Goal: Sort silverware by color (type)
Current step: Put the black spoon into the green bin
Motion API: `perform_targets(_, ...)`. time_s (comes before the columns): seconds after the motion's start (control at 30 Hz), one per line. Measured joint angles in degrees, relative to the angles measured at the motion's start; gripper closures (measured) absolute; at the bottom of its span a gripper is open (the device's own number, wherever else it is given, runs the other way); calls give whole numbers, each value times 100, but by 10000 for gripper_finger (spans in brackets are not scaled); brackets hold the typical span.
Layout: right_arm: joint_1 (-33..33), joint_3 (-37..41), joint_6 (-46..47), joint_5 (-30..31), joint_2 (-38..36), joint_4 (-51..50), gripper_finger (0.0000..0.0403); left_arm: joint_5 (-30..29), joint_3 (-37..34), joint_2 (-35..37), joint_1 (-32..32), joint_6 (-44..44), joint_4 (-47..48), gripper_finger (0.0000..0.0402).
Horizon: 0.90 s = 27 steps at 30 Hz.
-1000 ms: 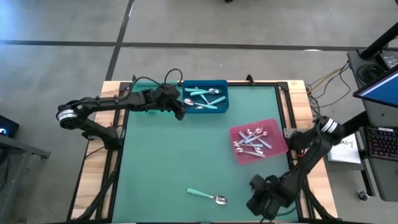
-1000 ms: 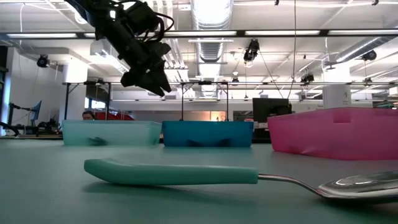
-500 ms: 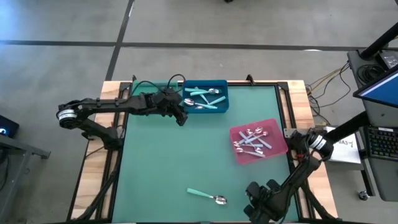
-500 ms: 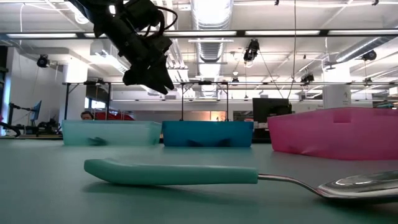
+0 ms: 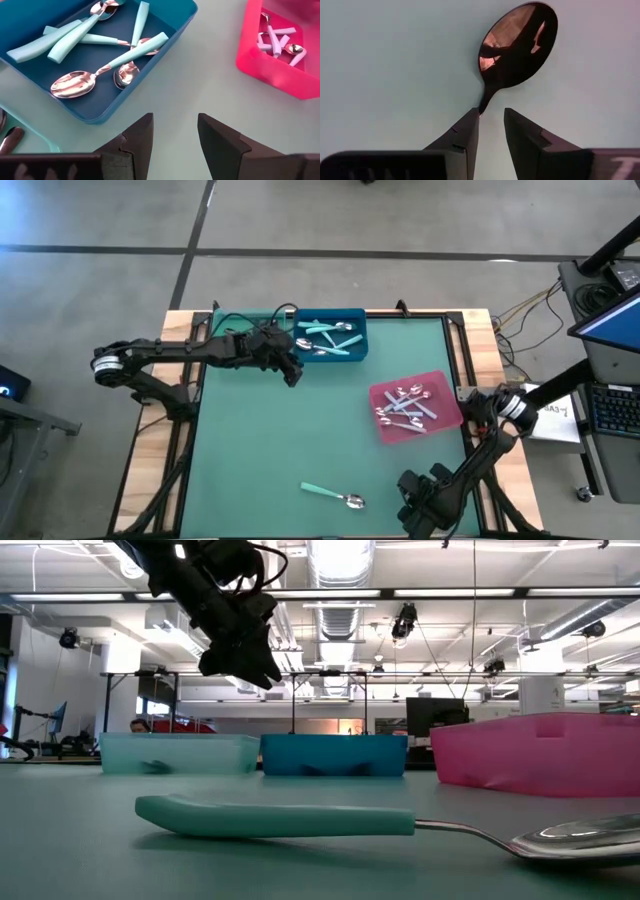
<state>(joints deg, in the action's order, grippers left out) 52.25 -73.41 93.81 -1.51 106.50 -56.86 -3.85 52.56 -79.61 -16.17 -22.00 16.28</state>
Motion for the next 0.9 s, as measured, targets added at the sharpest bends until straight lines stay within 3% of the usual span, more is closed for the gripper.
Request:
perform_targets(0.63, 13, 235, 97, 37, -288, 230, 317, -7, 0, 4, 34, -7, 1, 263)
perform_targets(0.9, 13, 737, 216, -1, -321, 1347, 321, -3, 0, 4, 90, -4, 19, 263)
